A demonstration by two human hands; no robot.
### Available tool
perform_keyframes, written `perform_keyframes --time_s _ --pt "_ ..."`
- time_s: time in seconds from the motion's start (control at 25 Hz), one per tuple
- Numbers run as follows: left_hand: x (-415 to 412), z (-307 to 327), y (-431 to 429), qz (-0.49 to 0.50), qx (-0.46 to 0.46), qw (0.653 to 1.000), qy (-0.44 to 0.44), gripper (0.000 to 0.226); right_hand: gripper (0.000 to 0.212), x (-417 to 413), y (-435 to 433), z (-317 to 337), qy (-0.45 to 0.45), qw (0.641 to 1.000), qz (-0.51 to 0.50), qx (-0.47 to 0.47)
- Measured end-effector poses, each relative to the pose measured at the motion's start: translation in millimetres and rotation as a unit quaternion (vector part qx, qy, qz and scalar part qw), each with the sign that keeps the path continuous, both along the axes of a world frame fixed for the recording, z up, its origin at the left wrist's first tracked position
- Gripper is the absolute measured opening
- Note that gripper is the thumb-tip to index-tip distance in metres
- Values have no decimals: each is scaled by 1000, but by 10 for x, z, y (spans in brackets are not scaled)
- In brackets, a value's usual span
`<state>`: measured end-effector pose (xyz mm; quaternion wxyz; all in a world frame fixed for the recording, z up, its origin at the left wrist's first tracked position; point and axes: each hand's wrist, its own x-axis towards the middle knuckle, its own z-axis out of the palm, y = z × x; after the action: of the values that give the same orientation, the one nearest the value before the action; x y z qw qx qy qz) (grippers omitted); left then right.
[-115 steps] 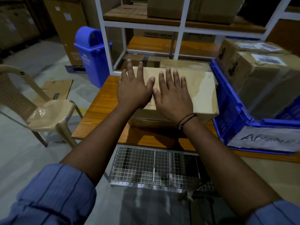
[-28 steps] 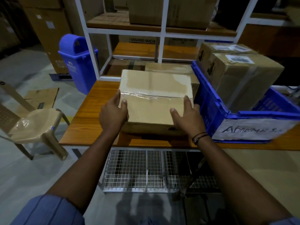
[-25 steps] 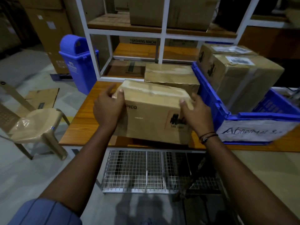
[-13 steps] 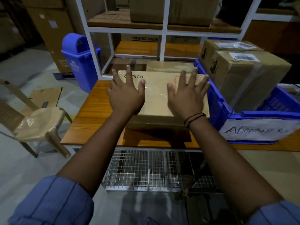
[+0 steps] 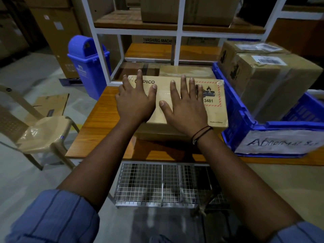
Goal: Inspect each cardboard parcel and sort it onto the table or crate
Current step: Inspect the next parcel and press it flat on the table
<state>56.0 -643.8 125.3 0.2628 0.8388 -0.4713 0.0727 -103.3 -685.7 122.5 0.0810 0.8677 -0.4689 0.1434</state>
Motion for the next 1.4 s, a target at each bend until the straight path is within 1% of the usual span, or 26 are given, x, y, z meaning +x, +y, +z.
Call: perform_keyframes --time_s 0.08,0.24,0.32,0.36,0.4,0.44,0.48,0.52,0.56,0.6,0.64,0.68,0.72,0.76,0.8,0.84,0.88,0.92,1.0,1.08,1.12,1.2,1.24,1.32,1.36,1.4 --pt "62 -8 9 -6 -5 1000 8 73 81 -55 27 12 0 1000 -5 -6" --pt "152 -14 -7 -16 0 1000 23 74 85 -158 37 4 -24 994 -110 -9" --pt "184 -9 -43 -20 8 999 27 74 82 -179 6 38 -23 994 -101 16" --pt "204 -1 -57 -23 7 999 30 74 79 -212 -8 89 -42 995 -82 29" --pt "223 8 -67 -26 3 999 33 74 74 -271 -57 117 -97 993 -63 40" --pt "248 19 -76 -30 -4 999 40 73 68 -344 -100 152 -186 980 -50 41" --pt "287 20 -90 -34 -10 998 49 72 62 -432 -134 198 -294 954 -55 37" --pt "332 23 -98 -37 -15 998 57 71 56 -536 -189 211 -398 914 -69 32" --pt "407 6 -119 -43 -22 997 62 69 49 -624 -233 211 -490 866 -92 41" --pt "493 -15 -129 -52 -31 996 68 68 41 -715 -317 137 -555 818 -129 76" --pt "586 -30 -133 -65 -43 994 78 68 38 -785 -377 55 -581 785 -167 133" --pt "675 -35 -131 -81 -54 991 94 68 43 -820 -413 -65 -580 771 -181 193" --pt "760 -43 -133 -94 -58 988 108 69 54 -834 -418 -212 -566 764 -177 256" --pt "838 -42 -137 -102 -55 986 119 69 61 -824 -394 -334 -559 747 -158 324" --pt "907 -44 -147 -106 -48 985 126 69 59 -790 -361 -440 -563 717 -138 387" --pt "944 -34 -138 -107 -44 984 135 70 55 -752 -306 -498 -572 689 -110 432" --pt "975 -42 -145 -103 -48 983 141 71 57 -715 -273 -505 -577 677 -92 447" --pt "978 -33 -115 -95 -60 983 146 71 65 -686 -266 -488 -578 682 -76 443" --pt "916 -46 -55 -96 -94 977 165 67 83 -707 -284 -390 -570 723 -56 386" --pt "750 -86 -9 -136 -105 963 210 66 85 -734 -287 -133 -561 771 -65 293" --pt "618 -93 20 -156 -99 950 253 71 84 -747 -297 13 -545 797 -77 250" --pt "355 24 116 -191 -117 903 366 80 86 -747 -265 279 -487 849 -94 183" --pt "239 138 175 -223 -134 866 427 76 88 -714 -218 386 -454 872 -101 157" --pt "172 374 268 -263 -157 793 526 58 80 -611 -97 446 -349 923 -127 101" --pt "166 514 315 -267 -151 779 547 52 75 -549 -17 437 -287 945 -144 61" --pt "176 626 336 -258 -136 787 543 50 72 -483 71 440 -238 958 -159 17"
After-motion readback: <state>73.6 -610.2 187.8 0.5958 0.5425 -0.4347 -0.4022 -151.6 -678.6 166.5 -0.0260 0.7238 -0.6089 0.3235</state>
